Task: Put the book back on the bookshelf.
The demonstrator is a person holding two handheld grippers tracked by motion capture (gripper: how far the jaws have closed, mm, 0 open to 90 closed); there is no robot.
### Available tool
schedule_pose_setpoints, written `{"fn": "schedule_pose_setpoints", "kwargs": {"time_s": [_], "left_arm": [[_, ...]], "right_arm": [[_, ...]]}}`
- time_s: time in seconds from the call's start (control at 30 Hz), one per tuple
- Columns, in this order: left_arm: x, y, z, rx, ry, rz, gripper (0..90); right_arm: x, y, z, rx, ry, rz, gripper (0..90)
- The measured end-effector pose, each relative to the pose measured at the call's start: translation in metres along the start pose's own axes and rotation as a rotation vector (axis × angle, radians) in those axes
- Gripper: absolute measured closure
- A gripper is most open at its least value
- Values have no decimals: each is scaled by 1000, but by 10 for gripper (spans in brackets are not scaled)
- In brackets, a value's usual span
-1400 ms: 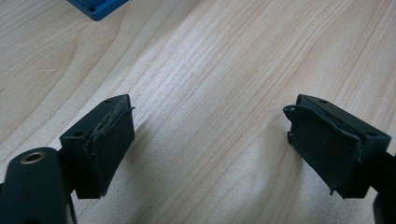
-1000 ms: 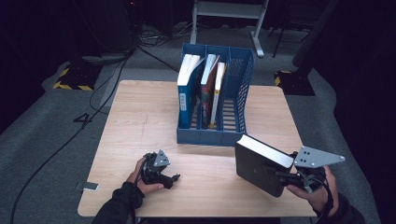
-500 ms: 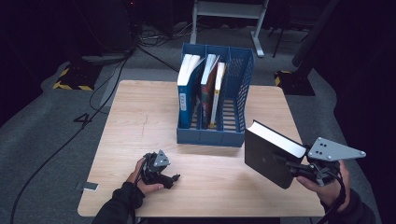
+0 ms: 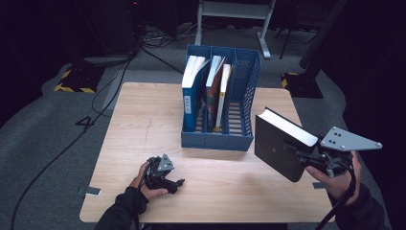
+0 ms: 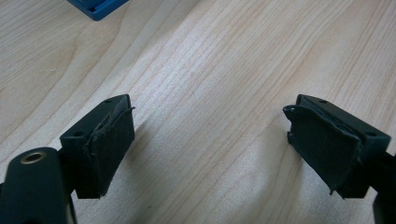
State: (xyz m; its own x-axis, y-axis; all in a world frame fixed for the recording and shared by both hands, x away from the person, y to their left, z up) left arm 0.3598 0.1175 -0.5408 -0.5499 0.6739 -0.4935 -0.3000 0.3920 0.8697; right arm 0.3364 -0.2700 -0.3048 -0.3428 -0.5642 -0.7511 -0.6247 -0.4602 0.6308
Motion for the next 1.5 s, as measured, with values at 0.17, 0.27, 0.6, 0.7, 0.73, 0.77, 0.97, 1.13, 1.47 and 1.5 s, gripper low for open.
{"fn": "schedule_pose_setpoints", "kwargs": {"time_s": [0.17,0.27,0.6,0.7,0.73,0.77,0.97,1.13,1.47,1.5], "left_arm": [[0,0,0,0,0,0,145],[0,0,0,0,0,0,144],[0,0,0,-1,0,0,144],[0,0,0,0,1,0,144],[0,0,0,0,1,0,144],[0,0,0,-1,0,0,144],[0,0,0,-1,0,0,144],[0,0,0,-3,-2,-1,145],[0,0,0,0,-1,1,145],[0,0,0,0,-2,1,146]], "right_arm": [[-10,-2,-6,14,-3,-2,533],[-15,-5,-10,22,-8,-9,533],[-35,-18,-21,54,-33,-18,533],[-40,-23,-23,58,-42,-22,533],[-42,-25,-24,59,-51,-22,533],[-43,-26,-25,59,-52,-24,533],[-55,-38,-29,73,-73,-27,533],[-66,-51,-34,79,-101,-32,533],[-84,-78,-48,122,-157,-33,533],[-86,-81,-49,128,-165,-33,533]]}}
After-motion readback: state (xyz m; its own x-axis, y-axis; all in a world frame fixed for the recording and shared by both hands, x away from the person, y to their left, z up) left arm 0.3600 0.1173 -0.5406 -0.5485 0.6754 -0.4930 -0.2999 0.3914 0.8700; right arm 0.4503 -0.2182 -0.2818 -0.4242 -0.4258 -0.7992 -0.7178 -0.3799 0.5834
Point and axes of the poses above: each handheld gripper's, and its own axes: y roughly backward along the jaws, x roughly out of its underside, z roughly to its left, the point moved 5 cm from there along -y, roughly forward along the jaws, and after that the axes turned 14 degrees about z, right-handed, at the moved point
